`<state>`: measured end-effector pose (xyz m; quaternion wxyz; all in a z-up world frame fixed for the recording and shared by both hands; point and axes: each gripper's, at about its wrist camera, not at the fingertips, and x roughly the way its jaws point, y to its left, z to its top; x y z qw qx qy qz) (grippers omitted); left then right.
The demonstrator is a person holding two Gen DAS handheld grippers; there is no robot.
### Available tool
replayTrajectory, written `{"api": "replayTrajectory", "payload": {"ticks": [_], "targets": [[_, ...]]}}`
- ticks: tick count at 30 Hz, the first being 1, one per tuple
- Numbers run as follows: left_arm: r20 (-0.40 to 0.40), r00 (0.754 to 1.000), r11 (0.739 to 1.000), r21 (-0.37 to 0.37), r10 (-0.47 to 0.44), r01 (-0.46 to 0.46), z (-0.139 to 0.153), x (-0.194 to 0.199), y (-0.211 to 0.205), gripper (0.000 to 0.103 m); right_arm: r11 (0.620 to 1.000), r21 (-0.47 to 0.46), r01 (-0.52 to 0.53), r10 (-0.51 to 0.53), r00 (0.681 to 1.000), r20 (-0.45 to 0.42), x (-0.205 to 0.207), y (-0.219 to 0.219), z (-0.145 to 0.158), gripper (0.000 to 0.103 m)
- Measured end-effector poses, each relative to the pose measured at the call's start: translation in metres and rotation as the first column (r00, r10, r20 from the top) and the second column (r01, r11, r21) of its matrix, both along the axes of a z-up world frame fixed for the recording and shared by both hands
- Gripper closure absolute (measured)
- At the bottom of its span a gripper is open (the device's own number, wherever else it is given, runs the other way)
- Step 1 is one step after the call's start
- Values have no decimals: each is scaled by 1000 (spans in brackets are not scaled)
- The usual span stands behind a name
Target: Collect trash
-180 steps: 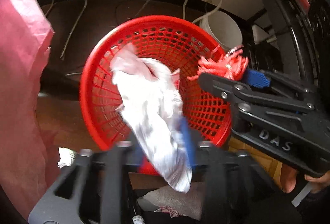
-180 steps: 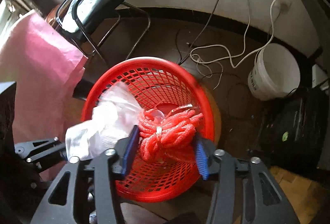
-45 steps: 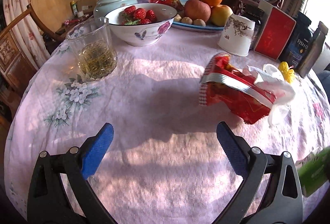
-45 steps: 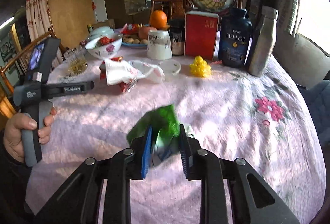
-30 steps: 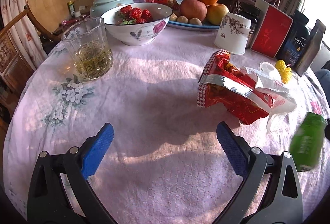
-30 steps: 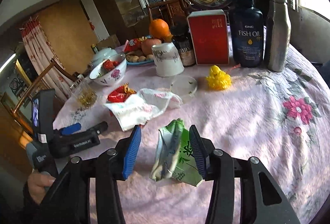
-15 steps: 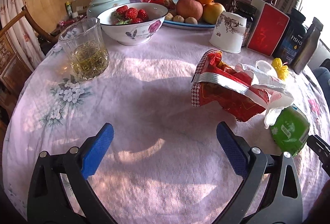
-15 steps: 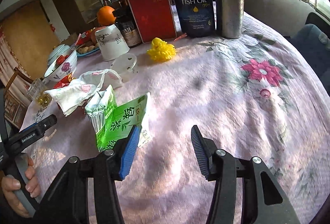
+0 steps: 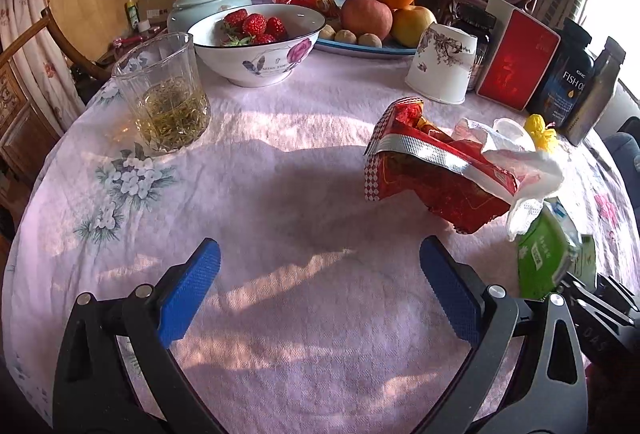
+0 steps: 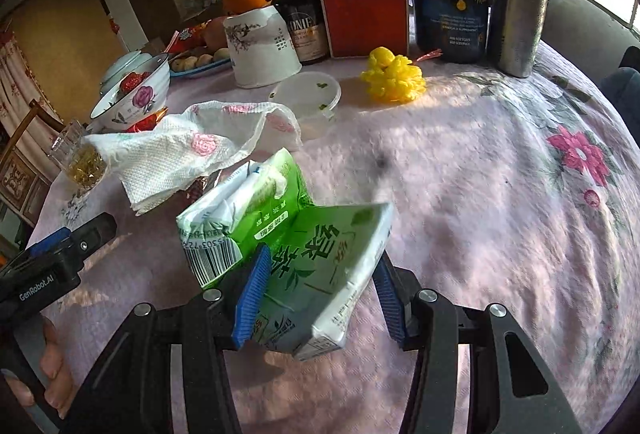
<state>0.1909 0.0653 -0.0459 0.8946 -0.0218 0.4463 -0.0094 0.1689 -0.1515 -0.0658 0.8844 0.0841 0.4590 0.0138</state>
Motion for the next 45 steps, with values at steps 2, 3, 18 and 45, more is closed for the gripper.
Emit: {"api": "replayTrajectory", "payload": {"ticks": [2, 3, 18, 45], "targets": [[0, 1000, 1000, 2, -1, 1, 0, 0, 0, 7, 1000, -7, -9, 9, 1000, 17, 0, 5, 4, 78], [-2, 1000, 1000, 5, 0, 0, -1, 0, 0, 7, 1000, -18, -4, 4, 999, 38, -3, 5, 9, 78], [79, 994, 997, -7, -71, 71, 13, -16, -15, 7, 983, -164, 82, -71, 995, 74, -68, -64, 26, 78], [-18, 980, 980, 37, -197, 198, 26, 80, -99, 20, 1000, -15, -27, 29, 991, 132, -82, -84, 26, 78]]}}
